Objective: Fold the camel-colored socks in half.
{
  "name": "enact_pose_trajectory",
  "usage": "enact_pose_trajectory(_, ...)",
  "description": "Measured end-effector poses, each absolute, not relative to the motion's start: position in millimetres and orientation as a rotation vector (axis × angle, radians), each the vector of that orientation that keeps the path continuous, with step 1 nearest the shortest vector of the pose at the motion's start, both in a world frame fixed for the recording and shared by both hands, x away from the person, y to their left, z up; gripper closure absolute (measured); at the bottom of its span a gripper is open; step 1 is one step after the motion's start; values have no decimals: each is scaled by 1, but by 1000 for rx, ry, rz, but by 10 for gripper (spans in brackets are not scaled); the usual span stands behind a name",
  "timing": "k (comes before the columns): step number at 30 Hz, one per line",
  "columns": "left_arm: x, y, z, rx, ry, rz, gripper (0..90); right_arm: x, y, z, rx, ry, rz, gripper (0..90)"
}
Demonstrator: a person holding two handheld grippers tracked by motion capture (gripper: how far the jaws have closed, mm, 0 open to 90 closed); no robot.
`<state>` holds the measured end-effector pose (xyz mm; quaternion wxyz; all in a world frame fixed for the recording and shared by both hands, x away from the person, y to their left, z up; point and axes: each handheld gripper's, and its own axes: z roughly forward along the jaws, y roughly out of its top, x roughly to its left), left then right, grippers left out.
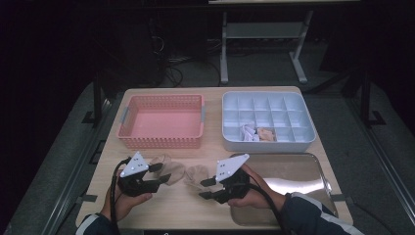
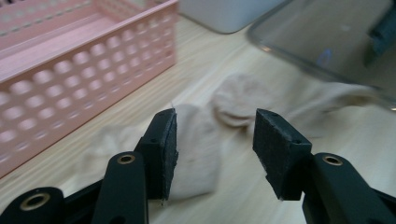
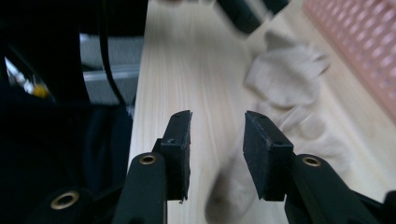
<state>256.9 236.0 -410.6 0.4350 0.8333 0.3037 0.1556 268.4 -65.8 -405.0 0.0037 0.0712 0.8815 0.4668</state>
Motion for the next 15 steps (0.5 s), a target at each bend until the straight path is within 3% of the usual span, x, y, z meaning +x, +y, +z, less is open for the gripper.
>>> enact_pose_trajectory(9,248,219,-414,2111,703,337,517,285,-78,-394,337,2702,1446,691)
enact_pose_trajectory(15,241,212,-427,2163,688,258,560,300,-80,-410,431,2756,1292,607)
